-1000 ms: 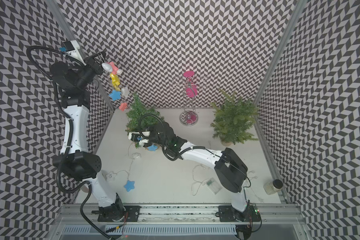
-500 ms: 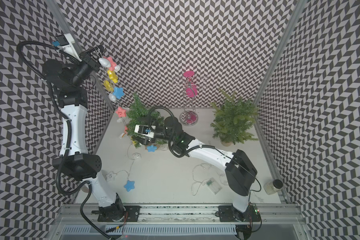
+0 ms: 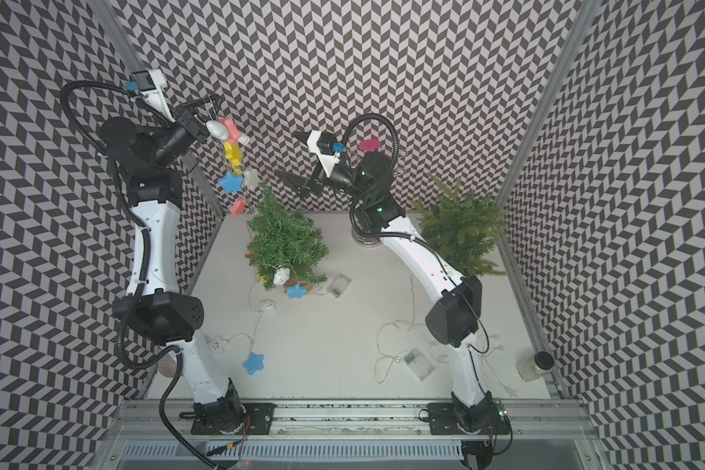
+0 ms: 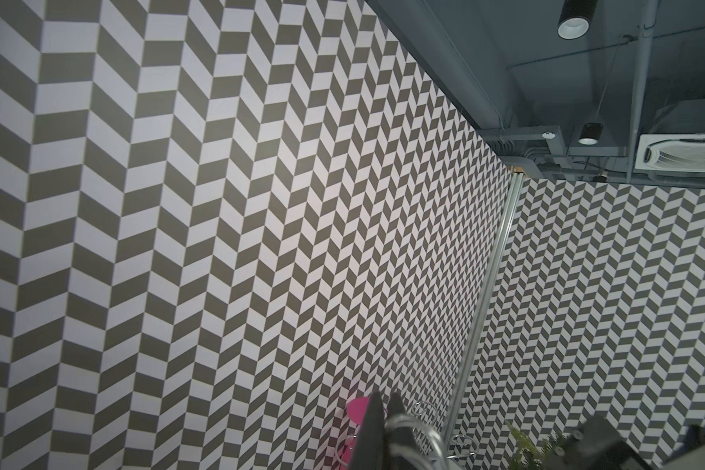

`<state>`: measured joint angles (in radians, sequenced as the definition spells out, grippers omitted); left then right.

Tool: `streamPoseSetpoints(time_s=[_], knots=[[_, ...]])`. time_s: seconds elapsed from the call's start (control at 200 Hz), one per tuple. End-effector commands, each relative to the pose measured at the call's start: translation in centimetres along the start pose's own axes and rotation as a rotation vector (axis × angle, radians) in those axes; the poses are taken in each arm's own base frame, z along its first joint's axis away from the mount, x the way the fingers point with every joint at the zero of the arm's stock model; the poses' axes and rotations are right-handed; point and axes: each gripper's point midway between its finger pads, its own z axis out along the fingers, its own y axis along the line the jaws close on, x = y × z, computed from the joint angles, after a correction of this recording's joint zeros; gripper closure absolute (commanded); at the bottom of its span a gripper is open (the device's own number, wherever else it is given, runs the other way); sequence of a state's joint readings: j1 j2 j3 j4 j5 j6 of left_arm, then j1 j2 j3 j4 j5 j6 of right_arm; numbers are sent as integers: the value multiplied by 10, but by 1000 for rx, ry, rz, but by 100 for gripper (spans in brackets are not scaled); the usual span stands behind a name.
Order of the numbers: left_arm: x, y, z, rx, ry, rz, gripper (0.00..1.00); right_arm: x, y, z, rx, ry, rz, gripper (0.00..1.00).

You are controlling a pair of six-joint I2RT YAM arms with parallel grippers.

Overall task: Wrap string light around the christmas tree
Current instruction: Wrap the light string around the Christmas tree.

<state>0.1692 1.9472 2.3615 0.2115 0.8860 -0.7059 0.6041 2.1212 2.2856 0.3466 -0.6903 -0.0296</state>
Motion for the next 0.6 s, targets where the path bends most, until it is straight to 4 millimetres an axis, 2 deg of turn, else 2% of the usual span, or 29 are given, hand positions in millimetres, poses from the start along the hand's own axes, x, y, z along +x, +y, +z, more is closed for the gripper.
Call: streamPoseSetpoints(time_s=[0.0, 0.145, 0.28, 0.395, 0.476, 0.591], knots=[[-2, -35, 8, 142, 3, 101, 100, 17, 8, 5, -76, 7, 84, 0], [15, -45, 23, 211, -6, 136, 100, 25, 14, 5, -112, -1, 88, 0], [30, -61, 39, 235, -3, 206, 100, 32, 6, 5, -78, -7, 67, 0], [34, -78, 48, 256, -35, 246, 100, 41, 1, 6, -68, -12, 75, 1], [35, -81, 55, 227, -49, 262, 100, 49, -2, 5, -70, -14, 93, 1], [47, -77, 66, 174, -29, 298, 100, 52, -11, 2, -44, -20, 116, 0]])
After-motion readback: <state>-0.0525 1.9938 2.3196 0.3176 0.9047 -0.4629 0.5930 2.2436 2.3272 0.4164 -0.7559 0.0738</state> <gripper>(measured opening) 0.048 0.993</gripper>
